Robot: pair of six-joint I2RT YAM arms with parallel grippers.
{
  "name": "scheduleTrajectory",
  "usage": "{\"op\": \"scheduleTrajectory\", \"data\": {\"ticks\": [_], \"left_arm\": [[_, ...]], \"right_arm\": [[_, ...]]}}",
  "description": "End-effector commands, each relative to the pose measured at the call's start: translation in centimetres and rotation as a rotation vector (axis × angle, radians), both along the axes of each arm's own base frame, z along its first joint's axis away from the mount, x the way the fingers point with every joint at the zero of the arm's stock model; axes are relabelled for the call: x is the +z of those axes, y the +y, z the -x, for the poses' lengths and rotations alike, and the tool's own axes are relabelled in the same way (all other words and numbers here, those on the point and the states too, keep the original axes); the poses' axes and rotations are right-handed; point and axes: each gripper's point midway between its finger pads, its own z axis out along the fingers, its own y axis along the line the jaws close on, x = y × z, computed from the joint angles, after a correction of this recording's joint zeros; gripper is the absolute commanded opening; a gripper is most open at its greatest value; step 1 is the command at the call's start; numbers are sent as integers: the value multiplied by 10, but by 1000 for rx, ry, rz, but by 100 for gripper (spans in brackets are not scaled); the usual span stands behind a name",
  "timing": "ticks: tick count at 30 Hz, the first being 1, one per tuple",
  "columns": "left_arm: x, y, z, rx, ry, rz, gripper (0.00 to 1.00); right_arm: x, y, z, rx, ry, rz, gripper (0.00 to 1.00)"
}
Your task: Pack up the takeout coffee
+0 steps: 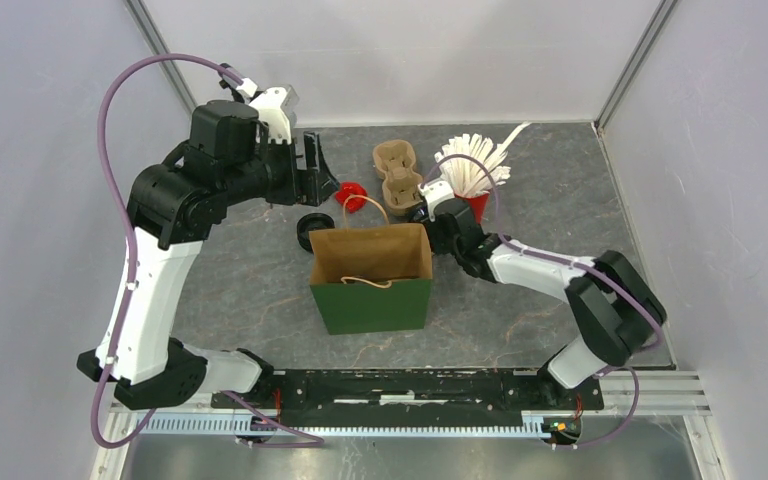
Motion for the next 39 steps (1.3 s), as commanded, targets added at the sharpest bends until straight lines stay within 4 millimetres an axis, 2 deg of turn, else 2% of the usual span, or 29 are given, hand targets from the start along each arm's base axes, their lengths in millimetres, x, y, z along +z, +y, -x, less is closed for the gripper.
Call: {"op": "scheduleTrajectory", "data": {"ticks": [1, 9, 12, 16, 20, 24, 27, 30, 32, 39], "left_arm": [[28, -14, 3, -24, -42, 136, 82], [67, -26, 3, -41, -95, 261, 82], [84, -32, 6, -69, -139, 319, 82], [114, -46, 13, -160, -237, 437, 88], [126, -62, 13, -216, -270, 569, 94], [134, -73, 6, -215, -262, 691, 97], [134, -80, 2, -231, -257, 732, 98], [130, -88, -3, -258, -268, 783, 99], [134, -92, -4, -284, -291, 833, 100], [134, -104, -4, -356, -321, 869, 99]], "right_arm": [[48, 2, 14, 26, -57, -102, 59], [109, -18, 54, 20, -74, -229, 56], [146, -20, 65, 19, -107, -312, 55], [228, -17, 71, 27, -226, -496, 55], [311, -6, 77, 75, -338, -715, 56], [380, 9, 91, 172, -411, -944, 56], [420, 10, 101, 232, -488, -1096, 56], [444, 17, 114, 321, -518, -1214, 57], [450, 23, 120, 374, -514, -1269, 58], [450, 36, 131, 466, -482, -1333, 58]]}}
